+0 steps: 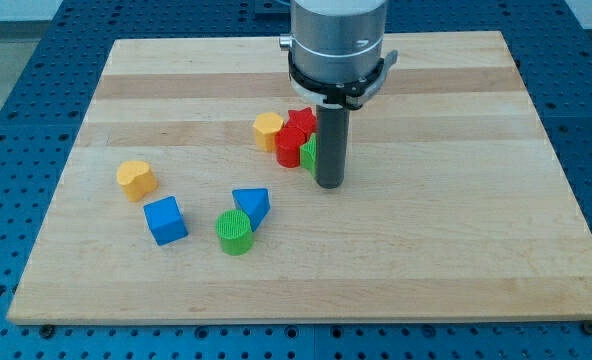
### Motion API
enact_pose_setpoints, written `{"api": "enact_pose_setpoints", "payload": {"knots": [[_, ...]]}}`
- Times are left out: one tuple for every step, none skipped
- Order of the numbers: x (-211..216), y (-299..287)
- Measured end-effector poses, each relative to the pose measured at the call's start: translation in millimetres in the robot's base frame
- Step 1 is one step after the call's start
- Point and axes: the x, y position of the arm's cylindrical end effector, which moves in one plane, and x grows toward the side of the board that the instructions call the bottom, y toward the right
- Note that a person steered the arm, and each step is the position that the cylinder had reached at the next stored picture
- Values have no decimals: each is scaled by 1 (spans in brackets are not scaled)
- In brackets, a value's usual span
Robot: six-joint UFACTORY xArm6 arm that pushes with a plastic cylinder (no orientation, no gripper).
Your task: Move the green circle to the right of the red star
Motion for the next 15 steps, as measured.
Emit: {"api": "enact_pose_setpoints", "payload": {"knots": [[3, 5], [53, 33], [125, 1], [154, -87], [148, -162], [113, -162], [90, -98], [71, -21], [68, 16], [98, 7], [111, -54], [79, -70], [32, -47], [16, -21], [24, -15]]}}
